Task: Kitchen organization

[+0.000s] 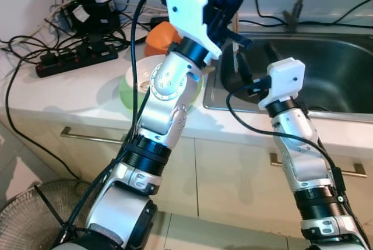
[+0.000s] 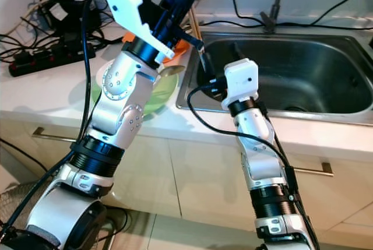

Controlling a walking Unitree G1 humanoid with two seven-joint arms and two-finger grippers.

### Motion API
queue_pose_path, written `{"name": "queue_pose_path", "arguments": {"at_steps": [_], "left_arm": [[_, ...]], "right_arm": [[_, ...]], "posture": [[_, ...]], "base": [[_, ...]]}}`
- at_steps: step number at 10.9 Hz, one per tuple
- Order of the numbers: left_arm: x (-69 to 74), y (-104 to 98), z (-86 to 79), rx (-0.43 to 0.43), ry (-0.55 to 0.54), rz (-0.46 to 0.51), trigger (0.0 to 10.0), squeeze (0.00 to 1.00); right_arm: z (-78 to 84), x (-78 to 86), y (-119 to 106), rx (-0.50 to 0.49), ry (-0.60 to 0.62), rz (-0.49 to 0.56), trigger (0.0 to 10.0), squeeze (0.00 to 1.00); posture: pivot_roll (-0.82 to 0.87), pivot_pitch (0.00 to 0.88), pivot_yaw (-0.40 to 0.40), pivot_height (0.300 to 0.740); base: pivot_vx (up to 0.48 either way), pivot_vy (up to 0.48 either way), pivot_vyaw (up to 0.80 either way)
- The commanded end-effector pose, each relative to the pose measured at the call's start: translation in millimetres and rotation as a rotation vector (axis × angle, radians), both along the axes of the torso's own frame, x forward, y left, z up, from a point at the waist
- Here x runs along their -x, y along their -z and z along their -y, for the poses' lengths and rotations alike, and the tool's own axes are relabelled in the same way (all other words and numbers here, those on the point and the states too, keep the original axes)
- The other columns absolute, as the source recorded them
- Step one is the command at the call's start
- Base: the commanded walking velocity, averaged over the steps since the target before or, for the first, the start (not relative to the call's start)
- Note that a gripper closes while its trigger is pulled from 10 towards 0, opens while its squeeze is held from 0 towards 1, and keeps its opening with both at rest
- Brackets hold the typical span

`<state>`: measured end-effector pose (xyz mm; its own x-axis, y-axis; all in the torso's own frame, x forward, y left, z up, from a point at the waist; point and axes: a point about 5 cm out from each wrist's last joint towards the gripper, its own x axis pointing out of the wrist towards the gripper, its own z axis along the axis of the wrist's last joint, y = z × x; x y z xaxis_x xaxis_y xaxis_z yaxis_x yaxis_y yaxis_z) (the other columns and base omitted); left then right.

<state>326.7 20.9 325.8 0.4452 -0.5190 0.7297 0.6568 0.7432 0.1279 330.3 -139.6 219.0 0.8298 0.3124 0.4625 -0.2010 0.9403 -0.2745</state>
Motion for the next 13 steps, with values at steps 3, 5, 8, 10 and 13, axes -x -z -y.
{"name": "queue_pose_path", "arguments": {"at_steps": [3,5,8,10,13], "left_arm": [[-3.2,6,-2.2,0.020,0.066,-0.056,10.0,0.00],[-2.6,10,0.1,0.023,0.123,-0.091,10.0,0.00],[-0.6,24,9.6,-0.038,0.181,-0.148,10.0,0.00],[0.5,27,7.5,-0.039,0.168,-0.155,10.0,0.00],[-0.2,26,4.1,-0.036,0.151,-0.162,10.0,0.00]], "right_arm": [[-15.2,9.2,-8,0.008,-0.138,0.011,10.0,1.00],[-21.9,9.3,-9,-0.002,-0.160,0.008,10.0,1.00],[-18.7,2.2,-4,0.002,-0.073,-0.032,10.0,0.00],[-15.9,-0.4,-4,-0.007,-0.040,-0.041,2.0,0.00],[-17.3,-1.8,-4,-0.018,-0.030,-0.043,0.0,0.00]], "posture": [[-0.02,0.004,0.130,0.740],[-0.02,0.004,0.130,0.740],[-0.01,0.014,0.128,0.740],[0.00,0.023,0.124,0.740],[0.00,0.031,0.124,0.740]], "base": [[0.000,0.000,0.00],[0.000,0.000,0.00],[0.000,0.000,0.00],[0.000,0.000,0.00],[0.000,0.000,0.00]]}}
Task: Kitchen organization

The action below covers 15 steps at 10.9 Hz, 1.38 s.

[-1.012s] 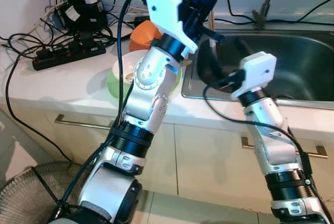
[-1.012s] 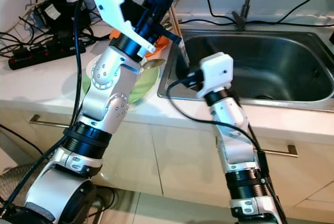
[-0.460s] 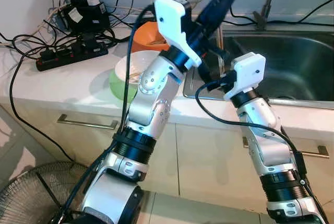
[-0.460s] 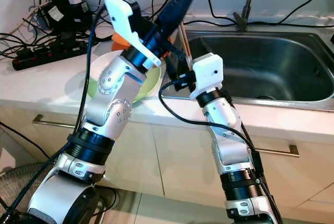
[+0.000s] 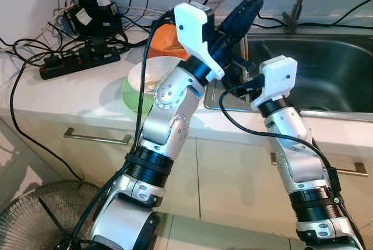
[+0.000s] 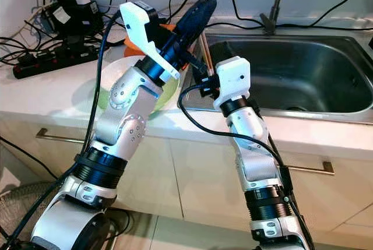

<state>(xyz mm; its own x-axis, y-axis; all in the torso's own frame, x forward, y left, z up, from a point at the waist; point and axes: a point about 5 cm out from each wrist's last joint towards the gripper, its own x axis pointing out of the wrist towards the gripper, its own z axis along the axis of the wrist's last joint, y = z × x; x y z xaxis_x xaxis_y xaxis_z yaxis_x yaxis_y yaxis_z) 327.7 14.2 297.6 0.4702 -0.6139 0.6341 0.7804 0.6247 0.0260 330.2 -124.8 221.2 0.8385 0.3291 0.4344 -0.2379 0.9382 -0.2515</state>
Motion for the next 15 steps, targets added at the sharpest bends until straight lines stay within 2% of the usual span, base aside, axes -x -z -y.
{"name": "queue_pose_path", "arguments": {"at_steps": [1,15], "left_arm": [[0.5,-3.7,-3.6,-0.001,-0.014,0.011,10.0,0.00],[-1.2,-3.9,-3.5,0.001,-0.023,0.001,10.0,0.00]], "right_arm": [[-2.7,-2.3,-1.5,-0.008,-0.002,-0.010,0.0,0.00],[-3.3,-2.9,-1.0,-0.004,-0.006,-0.014,0.0,0.00]], "posture": [[0.00,0.031,0.124,0.740],[0.01,0.044,0.123,0.740]], "base": [[0.000,0.000,0.00],[0.000,0.000,0.00]]}}
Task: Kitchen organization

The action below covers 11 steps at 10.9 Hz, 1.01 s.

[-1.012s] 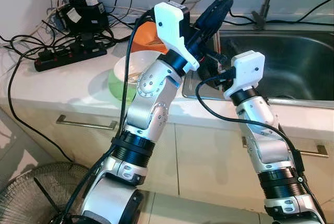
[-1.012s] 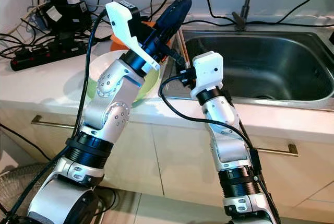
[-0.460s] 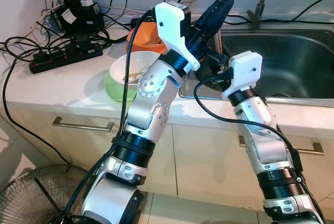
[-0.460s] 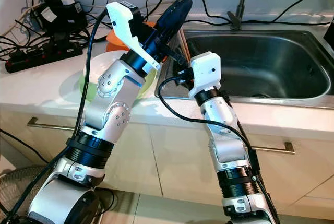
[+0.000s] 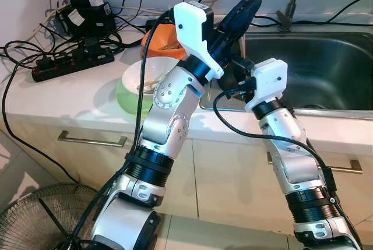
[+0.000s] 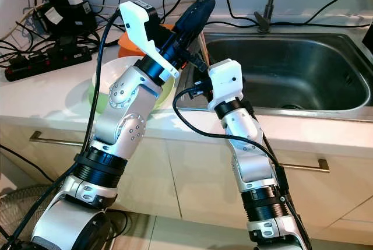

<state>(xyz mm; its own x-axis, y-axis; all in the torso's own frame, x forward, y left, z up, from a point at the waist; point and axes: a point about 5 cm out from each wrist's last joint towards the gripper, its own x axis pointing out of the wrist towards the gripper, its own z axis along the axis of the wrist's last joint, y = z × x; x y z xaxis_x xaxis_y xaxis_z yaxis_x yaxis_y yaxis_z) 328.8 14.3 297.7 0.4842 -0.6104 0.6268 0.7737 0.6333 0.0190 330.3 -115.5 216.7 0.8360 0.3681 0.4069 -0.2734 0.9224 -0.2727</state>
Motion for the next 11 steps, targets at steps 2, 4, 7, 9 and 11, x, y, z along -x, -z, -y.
{"name": "queue_pose_path", "arguments": {"at_steps": [2,4,7,9,11], "left_arm": [[0.0,-4,-3.4,0.004,-0.012,0.013,10.0,0.00],[-5.1,-7,-9.9,0.027,-0.068,0.006,10.0,1.00],[-1.4,-6,-10.3,0.010,-0.067,0.026,10.0,0.00],[0.2,0,-14.3,0.017,-0.074,0.011,10.0,0.00],[-1.4,30,-31.0,-0.110,-0.172,-0.003,10.0,0.00]], "right_arm": [[6.0,-2.9,-6,-0.032,0.026,0.006,0.0,0.00],[12.2,-7.0,-6,-0.020,0.068,0.004,0.0,0.00],[19.0,-11.1,-8,-0.023,0.101,0.008,0.0,0.00],[25.7,-15.8,-10,-0.026,0.131,0.009,0.0,0.00],[46.7,-26.7,-13,-0.049,0.221,-0.008,0.0,0.00]], "posture": [[0.01,0.044,0.123,0.740],[0.01,0.045,0.120,0.740],[0.02,0.043,0.119,0.740],[0.02,0.043,0.119,0.740],[0.02,0.040,0.118,0.740]], "base": [[0.000,0.000,0.00],[0.000,0.000,0.00],[0.000,0.000,0.00],[0.000,0.000,0.00],[0.000,0.000,0.00]]}}
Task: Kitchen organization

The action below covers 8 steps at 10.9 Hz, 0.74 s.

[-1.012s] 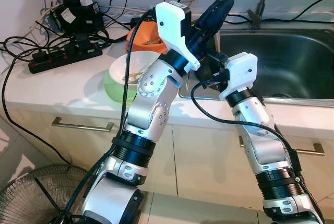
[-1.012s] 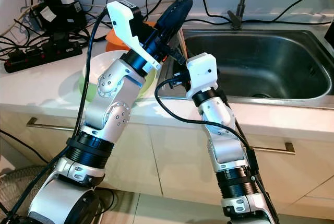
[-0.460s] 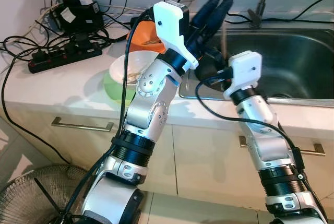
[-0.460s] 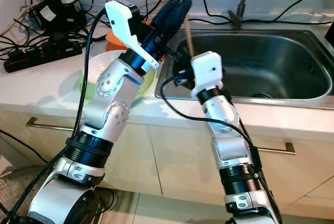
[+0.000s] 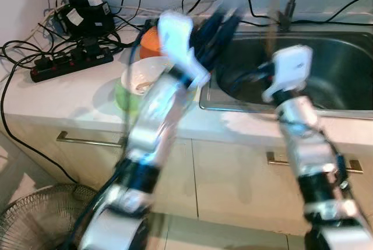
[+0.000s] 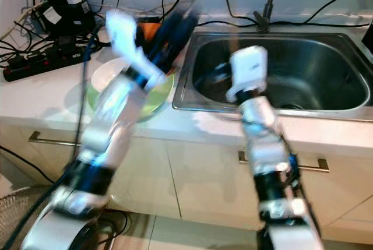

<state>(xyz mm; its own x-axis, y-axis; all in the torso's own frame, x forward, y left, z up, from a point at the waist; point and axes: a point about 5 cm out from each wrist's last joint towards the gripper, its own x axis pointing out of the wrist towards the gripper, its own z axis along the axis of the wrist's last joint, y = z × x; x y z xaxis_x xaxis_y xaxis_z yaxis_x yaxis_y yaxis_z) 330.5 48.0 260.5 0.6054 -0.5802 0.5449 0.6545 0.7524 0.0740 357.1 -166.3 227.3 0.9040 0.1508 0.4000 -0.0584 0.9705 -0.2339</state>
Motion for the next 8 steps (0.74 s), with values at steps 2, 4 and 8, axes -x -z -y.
{"name": "queue_pose_path", "arguments": {"at_steps": [2,4,8], "left_arm": [[2.0,18,-6.9,-0.074,-0.051,-0.013,10.0,0.00],[4.6,47,-10.6,-0.158,-0.083,-0.053,10.0,0.00],[10.8,100,-14.9,-0.258,-0.092,-0.173,10.0,0.00]], "right_arm": [[7.3,-5.8,-2,-0.029,0.030,-0.002,0.0,0.00],[18.8,-13.2,1,-0.057,0.070,-0.024,0.0,0.00],[33.0,-22.1,7,-0.099,0.130,-0.052,0.0,0.00]], "posture": [[0.03,0.041,0.114,0.740],[0.03,0.040,0.111,0.740],[0.03,0.041,0.112,0.740]], "base": [[0.000,0.000,0.00],[0.000,0.000,0.00],[0.000,0.000,0.00]]}}
